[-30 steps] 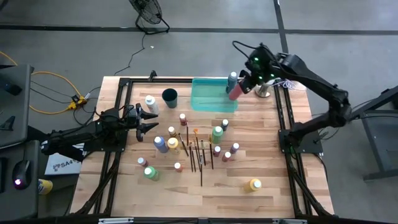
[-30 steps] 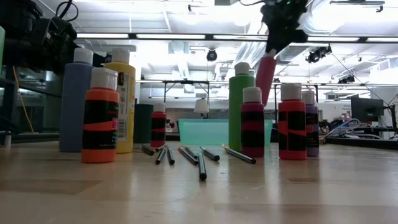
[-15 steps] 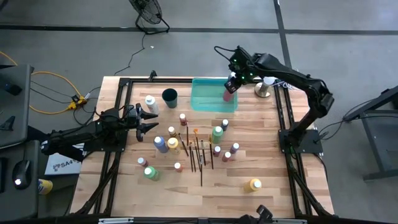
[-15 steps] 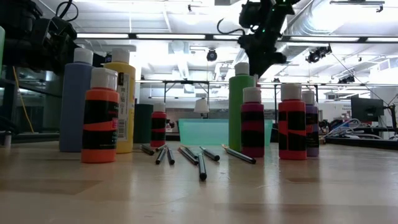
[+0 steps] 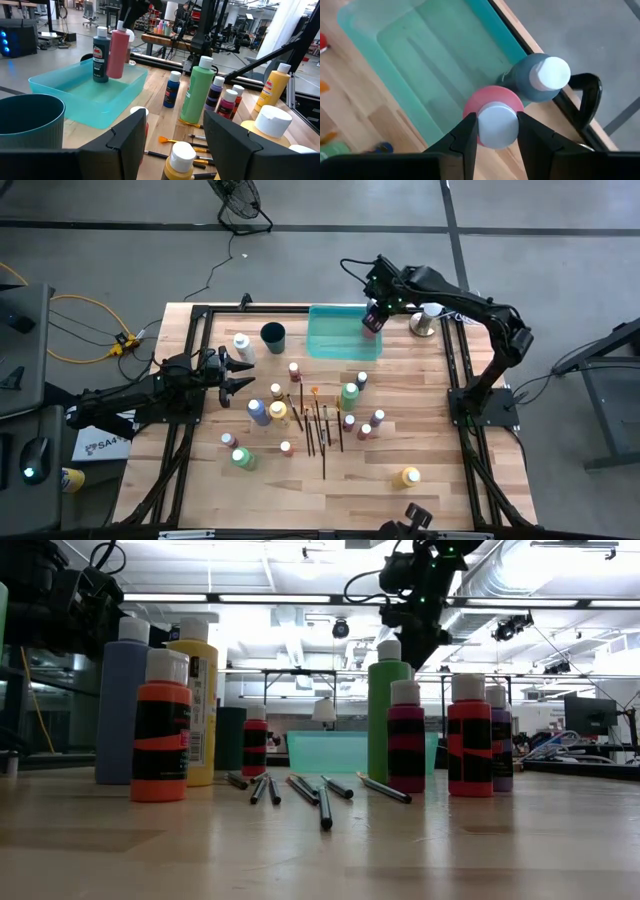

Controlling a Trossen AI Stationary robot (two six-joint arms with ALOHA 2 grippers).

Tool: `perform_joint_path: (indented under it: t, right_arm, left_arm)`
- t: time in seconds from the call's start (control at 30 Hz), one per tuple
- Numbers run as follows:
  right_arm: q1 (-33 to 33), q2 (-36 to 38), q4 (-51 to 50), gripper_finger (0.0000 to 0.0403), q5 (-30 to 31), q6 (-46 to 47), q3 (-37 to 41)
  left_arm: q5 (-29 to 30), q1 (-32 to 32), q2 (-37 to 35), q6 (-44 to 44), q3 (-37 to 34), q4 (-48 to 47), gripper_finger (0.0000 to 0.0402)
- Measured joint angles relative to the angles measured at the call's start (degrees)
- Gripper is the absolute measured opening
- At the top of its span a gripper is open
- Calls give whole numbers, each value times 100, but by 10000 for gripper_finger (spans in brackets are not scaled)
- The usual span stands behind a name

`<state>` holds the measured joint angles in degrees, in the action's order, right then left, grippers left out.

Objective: Pick & Place Paint Supplies
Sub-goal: Put the large pink paint bottle into the green bin

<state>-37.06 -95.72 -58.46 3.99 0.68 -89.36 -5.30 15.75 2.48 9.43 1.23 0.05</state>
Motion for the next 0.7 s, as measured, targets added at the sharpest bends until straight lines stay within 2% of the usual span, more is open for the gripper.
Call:
perform_joint_path:
  t: [0.33,0.7]
  right_arm:
    - [4,-20,46,111,-157,-855,0]
    - [-13,-268,9,111,-149,-1027,7]
  left_arm:
    - [0,-2,2,0,0,0,194]
    - [0,-2,2,0,-1,0,194]
